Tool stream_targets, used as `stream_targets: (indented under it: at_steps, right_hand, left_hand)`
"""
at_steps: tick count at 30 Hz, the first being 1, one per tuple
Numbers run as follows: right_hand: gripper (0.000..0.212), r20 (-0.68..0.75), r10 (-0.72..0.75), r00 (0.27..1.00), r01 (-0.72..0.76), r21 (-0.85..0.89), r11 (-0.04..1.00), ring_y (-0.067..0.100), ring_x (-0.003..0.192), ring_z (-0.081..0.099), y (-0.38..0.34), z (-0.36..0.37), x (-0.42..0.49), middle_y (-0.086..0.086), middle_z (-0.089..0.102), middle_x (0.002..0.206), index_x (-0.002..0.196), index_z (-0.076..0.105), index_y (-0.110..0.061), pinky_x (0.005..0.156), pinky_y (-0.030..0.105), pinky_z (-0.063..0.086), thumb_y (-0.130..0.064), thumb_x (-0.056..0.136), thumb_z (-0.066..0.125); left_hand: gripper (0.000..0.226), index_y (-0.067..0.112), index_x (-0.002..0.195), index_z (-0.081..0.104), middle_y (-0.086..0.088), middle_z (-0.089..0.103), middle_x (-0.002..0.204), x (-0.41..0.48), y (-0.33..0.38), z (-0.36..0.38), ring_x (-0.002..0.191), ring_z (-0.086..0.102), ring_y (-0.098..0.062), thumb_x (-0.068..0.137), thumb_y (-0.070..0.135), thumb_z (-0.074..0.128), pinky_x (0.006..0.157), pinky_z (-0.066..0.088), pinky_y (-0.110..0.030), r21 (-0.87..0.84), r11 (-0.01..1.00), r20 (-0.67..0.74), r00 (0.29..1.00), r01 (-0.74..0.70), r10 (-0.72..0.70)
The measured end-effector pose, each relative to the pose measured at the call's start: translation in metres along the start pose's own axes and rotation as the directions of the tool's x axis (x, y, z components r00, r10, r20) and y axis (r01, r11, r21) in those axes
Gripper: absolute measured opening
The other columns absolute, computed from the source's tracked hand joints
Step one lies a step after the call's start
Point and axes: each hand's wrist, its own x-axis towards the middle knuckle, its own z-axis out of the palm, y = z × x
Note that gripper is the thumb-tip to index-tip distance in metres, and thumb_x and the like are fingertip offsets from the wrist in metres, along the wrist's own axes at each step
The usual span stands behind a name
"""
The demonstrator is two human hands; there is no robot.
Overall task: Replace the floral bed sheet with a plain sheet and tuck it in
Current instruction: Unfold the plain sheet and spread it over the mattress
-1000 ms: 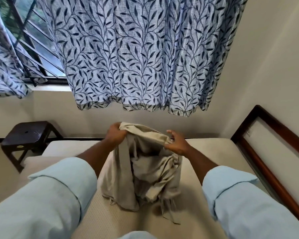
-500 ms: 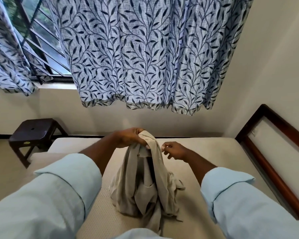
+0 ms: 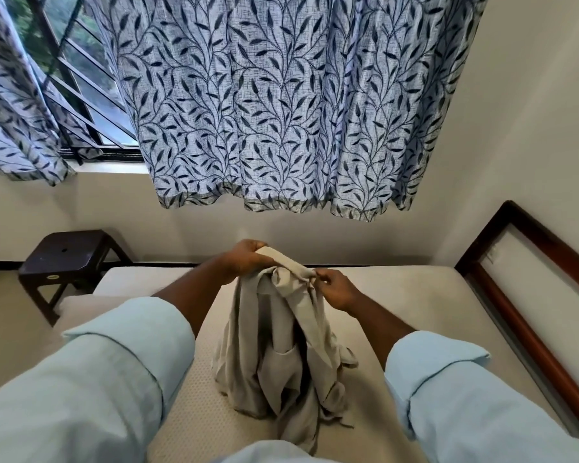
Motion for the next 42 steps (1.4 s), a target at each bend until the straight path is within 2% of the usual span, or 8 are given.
stream_targets:
  at_steps: [4, 9, 15, 23, 26, 29, 34, 42]
  right_hand:
    - [0.043, -0.168, -0.108, 0.98, 0.086, -0.135, 0.987, 0.021, 0.111, 0.066, 0.016, -0.007, 0.02, -0.005, 0.072, 0.118, 0.119, 0.07, -0.029, 0.094, 0.041, 0.053, -0.051, 0.093, 0.044]
    - [0.024, -0.302, -0.277, 0.912, 0.218, -0.213, 0.952, 0.03, 0.092, 0.068, -0.038, -0.027, 0.003, 0.001, 0.074, 0.098, 0.111, 0.062, -0.029, 0.076, 0.044, 0.055, -0.036, 0.096, 0.045]
    - [0.022, -0.366, -0.198, 0.909, 0.174, -0.099, 0.98, 0.029, 0.098, 0.066, -0.059, -0.046, 0.015, 0.004, 0.073, 0.107, 0.119, 0.064, -0.024, 0.076, 0.033, 0.048, -0.027, 0.104, 0.048]
    - [0.045, -0.016, 0.068, 0.998, -0.062, 0.252, 0.966, 0.021, 0.093, 0.069, -0.081, -0.074, 0.012, 0.001, 0.074, 0.097, 0.096, 0.074, -0.017, 0.08, 0.033, 0.053, -0.059, 0.097, 0.057]
    - [0.064, 0.079, 0.009, 0.997, -0.013, 0.058, 0.998, 0.015, 0.063, 0.05, -0.082, -0.071, 0.01, -0.002, 0.052, 0.068, 0.07, 0.053, -0.021, 0.058, 0.031, 0.035, -0.082, 0.071, 0.07]
    - [0.07, 0.158, -0.026, 0.987, 0.06, -0.219, 0.974, 0.009, 0.056, 0.049, -0.08, -0.072, 0.008, -0.01, 0.049, 0.061, 0.066, 0.052, -0.017, 0.053, 0.029, 0.031, -0.076, 0.049, 0.087]
    - [0.055, 0.064, -0.099, 0.993, 0.117, -0.658, 0.744, 0.026, 0.099, 0.068, -0.059, -0.073, 0.013, -0.002, 0.072, 0.103, 0.11, 0.068, -0.03, 0.074, 0.033, 0.051, -0.05, 0.059, 0.079]
    - [0.026, -0.245, -0.07, 0.967, -0.128, -0.703, 0.699, 0.031, 0.101, 0.066, -0.041, -0.084, 0.003, 0.003, 0.069, 0.109, 0.103, 0.07, -0.027, 0.078, 0.033, 0.049, -0.02, 0.078, 0.068]
  left_hand:
    - [0.024, 0.013, 0.064, 0.062, 0.001, 0.052, 0.055, 0.01, -0.014, -0.005, 0.047, 0.043, -0.008, 0.081, 0.01, 0.078, 0.056, 0.036, -0.025, 0.298, 0.955, -0.217, 0.974, -0.006, 0.073]
    - [0.02, 0.007, 0.069, 0.063, -0.006, 0.061, 0.061, 0.005, -0.019, -0.009, 0.058, 0.054, -0.019, 0.078, 0.017, 0.077, 0.055, 0.039, -0.028, 0.408, 0.913, -0.406, 0.896, 0.0, 0.181]
    - [0.018, 0.02, 0.079, 0.061, 0.002, 0.062, 0.072, 0.002, 0.001, -0.016, 0.066, 0.056, -0.018, 0.076, 0.007, 0.072, 0.06, 0.045, -0.03, 0.39, 0.917, -0.489, 0.826, -0.08, 0.281]
    - [0.024, 0.011, 0.08, 0.073, -0.002, 0.062, 0.068, -0.001, -0.004, -0.016, 0.061, 0.055, -0.018, 0.096, 0.025, 0.061, 0.055, 0.042, -0.024, -0.188, 0.982, -0.363, 0.929, -0.006, -0.064]
    - [0.036, 0.013, 0.076, 0.073, -0.01, 0.072, 0.078, 0.004, -0.01, -0.017, 0.077, 0.064, -0.026, 0.087, 0.044, 0.06, 0.067, 0.045, -0.033, -0.252, 0.967, -0.414, 0.907, -0.032, -0.078]
    - [0.058, 0.016, 0.089, 0.063, 0.002, 0.068, 0.079, -0.006, -0.002, -0.014, 0.071, 0.061, -0.014, 0.073, 0.072, 0.069, 0.065, 0.047, -0.031, 0.033, 0.991, -0.41, 0.903, -0.126, 0.128]
    - [0.074, 0.023, 0.113, 0.038, -0.001, 0.066, 0.083, -0.013, 0.002, -0.011, 0.075, 0.067, -0.024, 0.062, 0.042, 0.089, 0.061, 0.053, -0.035, 0.574, 0.784, -0.245, 0.864, -0.237, 0.44]
    - [0.035, 0.019, 0.101, 0.042, -0.01, 0.06, 0.092, -0.007, 0.0, -0.019, 0.081, 0.057, -0.034, 0.076, 0.003, 0.059, 0.068, 0.05, -0.041, 0.685, 0.721, -0.379, 0.794, -0.104, 0.475]
